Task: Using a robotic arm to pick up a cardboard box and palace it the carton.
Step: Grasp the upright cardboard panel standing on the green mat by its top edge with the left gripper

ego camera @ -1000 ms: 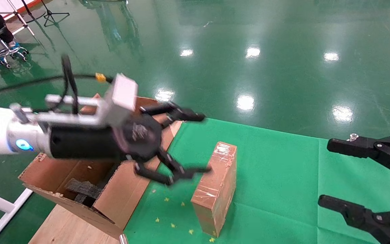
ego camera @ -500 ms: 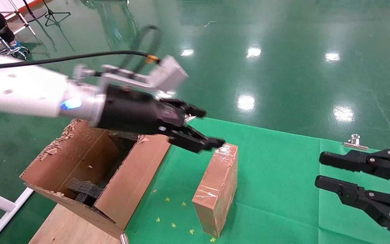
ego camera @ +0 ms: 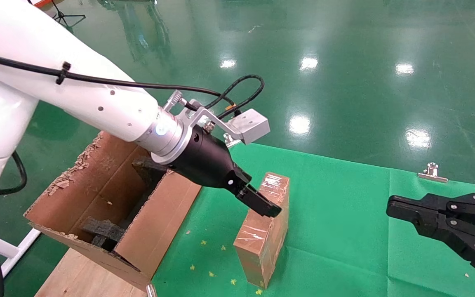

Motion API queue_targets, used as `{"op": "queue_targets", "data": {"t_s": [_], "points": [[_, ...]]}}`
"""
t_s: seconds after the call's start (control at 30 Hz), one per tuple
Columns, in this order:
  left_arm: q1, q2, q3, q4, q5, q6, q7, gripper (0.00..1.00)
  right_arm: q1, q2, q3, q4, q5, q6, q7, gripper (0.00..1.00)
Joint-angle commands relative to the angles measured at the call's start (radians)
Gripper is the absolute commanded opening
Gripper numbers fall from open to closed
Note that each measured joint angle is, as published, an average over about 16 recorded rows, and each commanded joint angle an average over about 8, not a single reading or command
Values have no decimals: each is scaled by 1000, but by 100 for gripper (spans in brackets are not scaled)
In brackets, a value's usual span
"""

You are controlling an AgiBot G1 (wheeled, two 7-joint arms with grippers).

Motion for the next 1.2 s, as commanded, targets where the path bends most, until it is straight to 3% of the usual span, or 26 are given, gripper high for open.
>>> {"op": "queue_targets", "data": {"t_s": [0.03, 0.37, 0.73, 0.77, 1.0, 1.03, 1.07, 1.2], "points": [[-12, 8, 31, -6, 18, -1, -37, 100, 0, 0, 0, 0, 0, 0, 0, 0], [4, 41, 78, 15, 61, -41, -134, 100, 0, 0, 0, 0, 0, 0, 0, 0], [2, 116, 112, 67, 123, -82, -81, 100, 0, 0, 0, 0, 0, 0, 0, 3], [2, 121, 113, 69, 124, -85, -73, 100, 0, 0, 0, 0, 0, 0, 0, 9], [7, 138, 117, 78, 123, -99, -36, 100, 0, 0, 0, 0, 0, 0, 0, 93], [8, 138, 118, 79, 124, -100, -34, 95, 0, 0, 0, 0, 0, 0, 0, 99], [8, 139, 119, 79, 124, -100, -33, 88, 0, 0, 0, 0, 0, 0, 0, 100], [9, 139, 118, 79, 123, -101, -33, 38, 0, 0, 0, 0, 0, 0, 0, 100]]}}
